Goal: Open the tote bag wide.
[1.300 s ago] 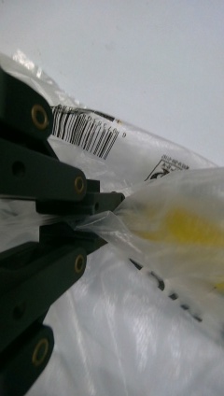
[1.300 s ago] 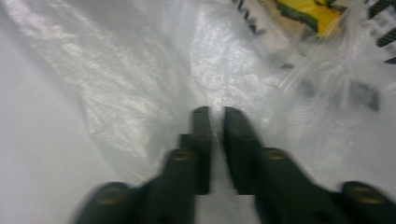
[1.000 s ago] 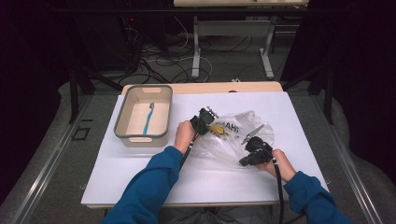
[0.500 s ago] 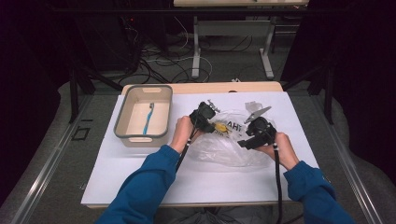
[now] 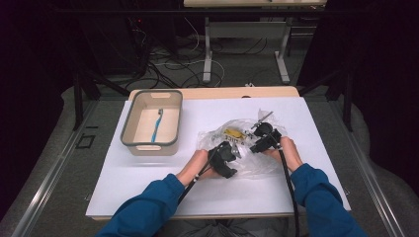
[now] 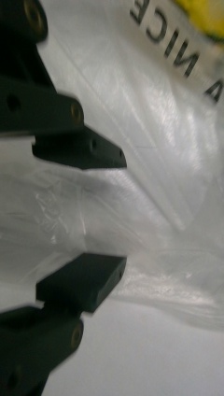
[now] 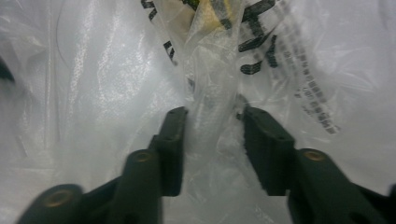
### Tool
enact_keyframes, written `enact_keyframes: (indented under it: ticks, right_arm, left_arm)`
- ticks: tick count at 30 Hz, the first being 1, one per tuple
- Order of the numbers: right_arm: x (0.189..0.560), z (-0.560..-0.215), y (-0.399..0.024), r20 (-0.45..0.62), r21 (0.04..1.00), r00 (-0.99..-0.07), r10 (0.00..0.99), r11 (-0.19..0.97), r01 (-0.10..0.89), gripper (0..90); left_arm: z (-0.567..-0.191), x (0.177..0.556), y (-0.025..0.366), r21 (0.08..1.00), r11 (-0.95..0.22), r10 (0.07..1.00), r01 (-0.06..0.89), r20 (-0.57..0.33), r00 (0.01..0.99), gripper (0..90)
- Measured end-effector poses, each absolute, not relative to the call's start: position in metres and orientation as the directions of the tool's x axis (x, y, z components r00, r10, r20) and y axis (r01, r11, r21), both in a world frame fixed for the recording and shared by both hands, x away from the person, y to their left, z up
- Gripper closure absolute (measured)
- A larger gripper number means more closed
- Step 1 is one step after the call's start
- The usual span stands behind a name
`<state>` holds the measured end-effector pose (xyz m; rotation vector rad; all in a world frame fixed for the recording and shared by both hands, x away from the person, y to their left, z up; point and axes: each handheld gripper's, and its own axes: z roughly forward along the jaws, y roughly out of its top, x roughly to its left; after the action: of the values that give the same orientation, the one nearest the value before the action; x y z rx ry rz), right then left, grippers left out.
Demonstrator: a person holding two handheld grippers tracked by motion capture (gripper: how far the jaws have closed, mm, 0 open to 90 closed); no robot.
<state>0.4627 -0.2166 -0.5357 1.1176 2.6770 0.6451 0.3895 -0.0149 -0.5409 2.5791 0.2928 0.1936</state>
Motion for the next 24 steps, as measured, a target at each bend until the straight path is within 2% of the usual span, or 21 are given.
enact_keyframes:
  ticks: [1, 3, 4, 5, 6, 7, 10, 13, 18, 22, 23, 24]
  right_arm:
    - [0.464, -0.538, -0.216, 0.024, 0.489, -0.706, 0.708, 0.607, 0.626, 72.2]
    - [0.464, -0.538, -0.216, 0.03, 0.487, -0.687, 0.726, 0.589, 0.644, 79.9]
    - [0.466, -0.531, -0.217, 0.015, 0.399, -0.691, 0.723, 0.629, 0.667, 82.8]
    - [0.468, -0.532, -0.218, 0.012, 0.425, -0.682, 0.731, 0.614, 0.666, 84.3]
    - [0.471, -0.538, -0.218, 0.026, 0.507, -0.666, 0.745, 0.565, 0.651, 86.0]
    - [0.473, -0.538, -0.219, 0.029, 0.509, -0.644, 0.765, 0.543, 0.668, 86.6]
    - [0.481, -0.527, -0.225, 0.004, 0.437, -0.611, 0.792, 0.548, 0.713, 88.3]
    - [0.49, -0.526, -0.229, 0.009, 0.466, -0.566, 0.824, 0.497, 0.732, 88.8]
    - [0.504, -0.532, -0.238, -0.021, 0.453, -0.498, 0.867, 0.452, 0.768, 89.0]
    - [0.507, -0.535, -0.241, -0.009, 0.446, -0.49, 0.871, 0.442, 0.778, 86.2]
    - [0.506, -0.535, -0.239, 0.002, 0.457, -0.5, 0.866, 0.444, 0.771, 81.8]
    - [0.503, -0.532, -0.235, 0.021, 0.435, -0.495, 0.869, 0.438, 0.787, 78.7]
  left_arm:
    - [-0.541, 0.389, -0.014, 0.529, -0.833, 0.24, 0.163, 0.081, 0.967, 68.3]
    - [-0.544, 0.387, -0.012, 0.542, -0.825, 0.237, 0.163, 0.068, 0.969, 86.5]
    - [-0.544, 0.386, -0.011, 0.541, -0.826, 0.236, 0.158, 0.077, 0.969, 89.7]
    - [-0.543, 0.386, -0.011, 0.535, -0.832, 0.226, 0.148, 0.083, 0.971, 90.0]
    - [-0.543, 0.385, -0.01, 0.536, -0.832, 0.219, 0.146, 0.075, 0.973, 90.0]
    - [-0.543, 0.384, -0.009, 0.544, -0.826, 0.21, 0.147, 0.054, 0.976, 90.0]
    - [-0.542, 0.377, -0.005, 0.543, -0.829, 0.178, 0.133, 0.031, 0.984, 90.0]
    - [-0.542, 0.37, -0.002, 0.54, -0.834, 0.157, 0.118, 0.027, 0.987, 90.0]
    - [-0.542, 0.368, 0.004, 0.54, -0.833, 0.145, 0.119, 0.006, 0.989, 90.0]
    - [-0.54, 0.37, 0.007, 0.542, -0.83, 0.161, 0.128, 0.013, 0.987, 90.0]
    - [-0.538, 0.372, 0.009, 0.551, -0.823, 0.18, 0.138, 0.023, 0.983, 89.1]
    - [-0.535, 0.374, 0.011, 0.556, -0.817, 0.202, 0.154, 0.025, 0.979, 79.9]
